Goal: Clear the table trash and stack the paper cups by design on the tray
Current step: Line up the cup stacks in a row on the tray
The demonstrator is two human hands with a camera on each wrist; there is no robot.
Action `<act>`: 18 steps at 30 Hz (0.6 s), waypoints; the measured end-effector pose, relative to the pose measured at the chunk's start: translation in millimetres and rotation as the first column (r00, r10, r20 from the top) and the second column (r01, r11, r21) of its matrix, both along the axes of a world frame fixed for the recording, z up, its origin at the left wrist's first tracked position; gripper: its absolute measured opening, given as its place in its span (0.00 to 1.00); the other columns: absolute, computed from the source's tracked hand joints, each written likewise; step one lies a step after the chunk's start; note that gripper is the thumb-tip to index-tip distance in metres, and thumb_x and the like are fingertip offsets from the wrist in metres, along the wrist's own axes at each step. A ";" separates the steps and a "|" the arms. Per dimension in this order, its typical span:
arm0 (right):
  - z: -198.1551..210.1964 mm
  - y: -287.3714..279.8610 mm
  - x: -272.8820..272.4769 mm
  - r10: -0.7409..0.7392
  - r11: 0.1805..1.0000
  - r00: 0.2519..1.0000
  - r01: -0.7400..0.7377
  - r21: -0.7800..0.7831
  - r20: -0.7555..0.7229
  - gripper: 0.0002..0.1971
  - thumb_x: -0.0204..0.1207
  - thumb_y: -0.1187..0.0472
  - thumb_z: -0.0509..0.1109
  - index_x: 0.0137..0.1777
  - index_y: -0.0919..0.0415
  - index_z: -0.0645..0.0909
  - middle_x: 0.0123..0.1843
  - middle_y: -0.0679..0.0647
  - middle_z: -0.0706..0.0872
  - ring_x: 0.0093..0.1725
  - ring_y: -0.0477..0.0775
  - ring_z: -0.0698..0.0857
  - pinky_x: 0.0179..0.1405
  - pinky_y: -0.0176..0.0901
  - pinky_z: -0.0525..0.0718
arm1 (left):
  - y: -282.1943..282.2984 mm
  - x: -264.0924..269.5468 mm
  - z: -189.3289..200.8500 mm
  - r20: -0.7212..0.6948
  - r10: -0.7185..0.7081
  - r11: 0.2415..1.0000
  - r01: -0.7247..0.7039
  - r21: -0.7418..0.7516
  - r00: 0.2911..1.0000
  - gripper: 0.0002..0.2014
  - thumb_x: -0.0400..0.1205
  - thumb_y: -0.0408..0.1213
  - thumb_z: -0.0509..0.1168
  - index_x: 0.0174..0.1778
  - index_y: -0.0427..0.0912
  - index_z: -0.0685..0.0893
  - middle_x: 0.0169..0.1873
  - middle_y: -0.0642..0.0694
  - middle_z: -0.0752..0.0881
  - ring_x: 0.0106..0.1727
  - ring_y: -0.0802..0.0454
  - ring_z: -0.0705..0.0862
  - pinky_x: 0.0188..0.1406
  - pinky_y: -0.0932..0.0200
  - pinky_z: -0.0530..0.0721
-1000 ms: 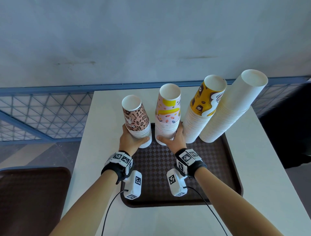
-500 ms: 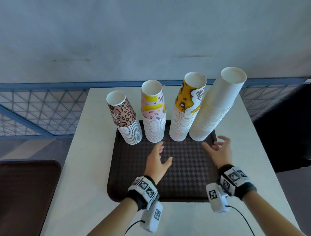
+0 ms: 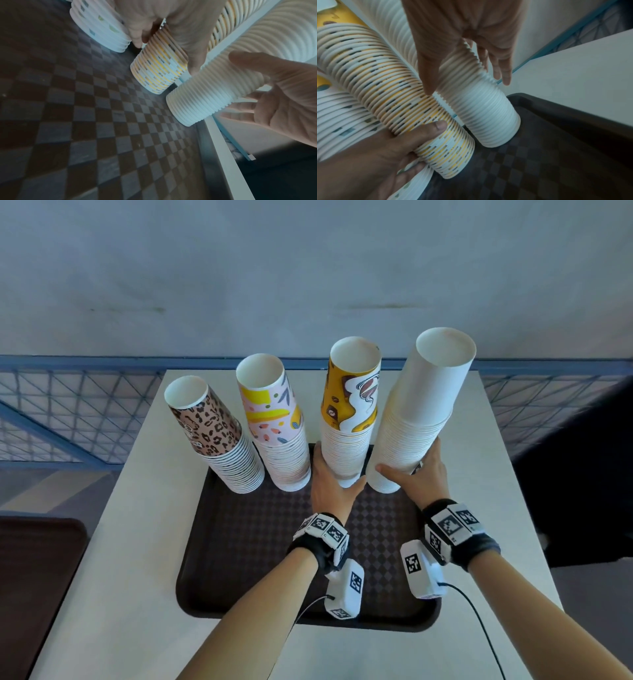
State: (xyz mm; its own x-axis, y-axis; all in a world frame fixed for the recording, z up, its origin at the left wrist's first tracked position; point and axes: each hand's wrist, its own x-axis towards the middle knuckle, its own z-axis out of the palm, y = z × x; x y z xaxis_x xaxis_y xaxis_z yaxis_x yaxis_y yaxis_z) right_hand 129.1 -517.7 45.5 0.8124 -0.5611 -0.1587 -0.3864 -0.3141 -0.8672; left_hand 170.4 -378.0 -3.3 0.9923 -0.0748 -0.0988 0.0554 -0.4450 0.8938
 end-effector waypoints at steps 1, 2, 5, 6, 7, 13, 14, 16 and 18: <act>-1.3 0.8 0.9 -0.004 1.000 1.000 0.004 0.003 -0.002 0.48 0.60 0.60 0.82 0.76 0.56 0.57 0.72 0.59 0.75 0.69 0.62 0.75 0.59 0.49 0.76 | -1.2 0.3 -0.8 0.008 0.016 1.000 -0.016 0.002 1.000 0.49 0.63 0.43 0.80 0.77 0.42 0.59 0.74 0.43 0.71 0.75 0.45 0.71 0.72 0.43 0.75; -2.8 1.2 1.3 -0.005 1.000 1.000 0.005 0.002 -0.001 0.46 0.61 0.59 0.82 0.75 0.57 0.59 0.71 0.59 0.76 0.68 0.63 0.76 0.56 0.47 0.76 | -2.2 0.8 -1.1 0.015 0.031 0.999 -0.031 0.006 0.999 0.48 0.63 0.42 0.80 0.76 0.41 0.60 0.73 0.42 0.73 0.74 0.45 0.73 0.71 0.42 0.77; -5.6 1.5 1.3 -0.012 1.000 1.000 0.012 -0.003 0.014 0.42 0.61 0.59 0.81 0.73 0.58 0.62 0.68 0.60 0.79 0.65 0.63 0.78 0.53 0.45 0.75 | -3.2 3.0 0.1 0.024 0.048 0.998 -0.048 0.036 0.999 0.45 0.64 0.42 0.79 0.74 0.38 0.63 0.70 0.41 0.76 0.71 0.43 0.76 0.67 0.44 0.80; -5.8 1.3 1.3 -0.016 1.000 1.000 0.016 0.000 0.018 0.42 0.61 0.59 0.81 0.73 0.59 0.62 0.68 0.60 0.79 0.65 0.63 0.78 0.53 0.45 0.76 | -3.1 3.4 1.0 0.022 0.040 0.998 -0.041 0.044 0.999 0.45 0.65 0.43 0.79 0.74 0.38 0.63 0.69 0.41 0.76 0.70 0.43 0.76 0.66 0.45 0.80; -5.9 1.7 1.2 -0.019 1.000 1.000 0.019 0.001 0.019 0.42 0.62 0.59 0.81 0.73 0.59 0.62 0.68 0.60 0.79 0.65 0.63 0.78 0.54 0.45 0.76 | -2.4 3.8 1.0 0.019 0.035 0.998 -0.036 0.047 0.999 0.45 0.65 0.43 0.79 0.74 0.38 0.62 0.70 0.42 0.75 0.70 0.43 0.76 0.67 0.47 0.80; -4.4 3.5 -1.1 -0.034 0.999 0.999 0.034 -0.004 0.009 0.42 0.62 0.59 0.80 0.73 0.60 0.61 0.68 0.61 0.79 0.65 0.63 0.78 0.53 0.44 0.74 | 0.3 1.3 0.6 0.030 0.044 0.996 -0.046 0.070 0.999 0.46 0.65 0.43 0.79 0.74 0.37 0.62 0.70 0.40 0.76 0.70 0.42 0.77 0.66 0.50 0.79; -4.5 3.7 -1.4 -0.037 0.999 0.999 0.037 -0.003 0.005 0.42 0.62 0.59 0.81 0.73 0.60 0.61 0.68 0.61 0.79 0.65 0.63 0.78 0.54 0.44 0.75 | 0.9 0.9 1.2 0.029 0.044 0.996 -0.046 0.070 0.999 0.46 0.64 0.43 0.79 0.74 0.37 0.63 0.70 0.40 0.76 0.70 0.42 0.77 0.67 0.49 0.79; -4.4 4.4 -3.2 -0.036 0.999 0.999 0.036 -0.005 0.006 0.42 0.62 0.59 0.81 0.74 0.60 0.61 0.69 0.61 0.79 0.66 0.64 0.78 0.55 0.44 0.75 | 2.2 1.0 0.8 0.030 0.038 0.997 -0.040 0.067 0.999 0.46 0.64 0.42 0.80 0.74 0.38 0.62 0.70 0.40 0.76 0.70 0.41 0.77 0.67 0.49 0.79; -4.4 5.7 -4.8 -0.035 0.999 0.999 0.035 -0.012 0.006 0.42 0.62 0.59 0.81 0.74 0.60 0.61 0.69 0.61 0.79 0.66 0.63 0.78 0.55 0.44 0.75 | 3.1 1.4 1.2 0.029 0.032 0.997 -0.034 0.068 0.999 0.46 0.64 0.42 0.80 0.74 0.38 0.62 0.70 0.40 0.76 0.70 0.41 0.77 0.67 0.49 0.79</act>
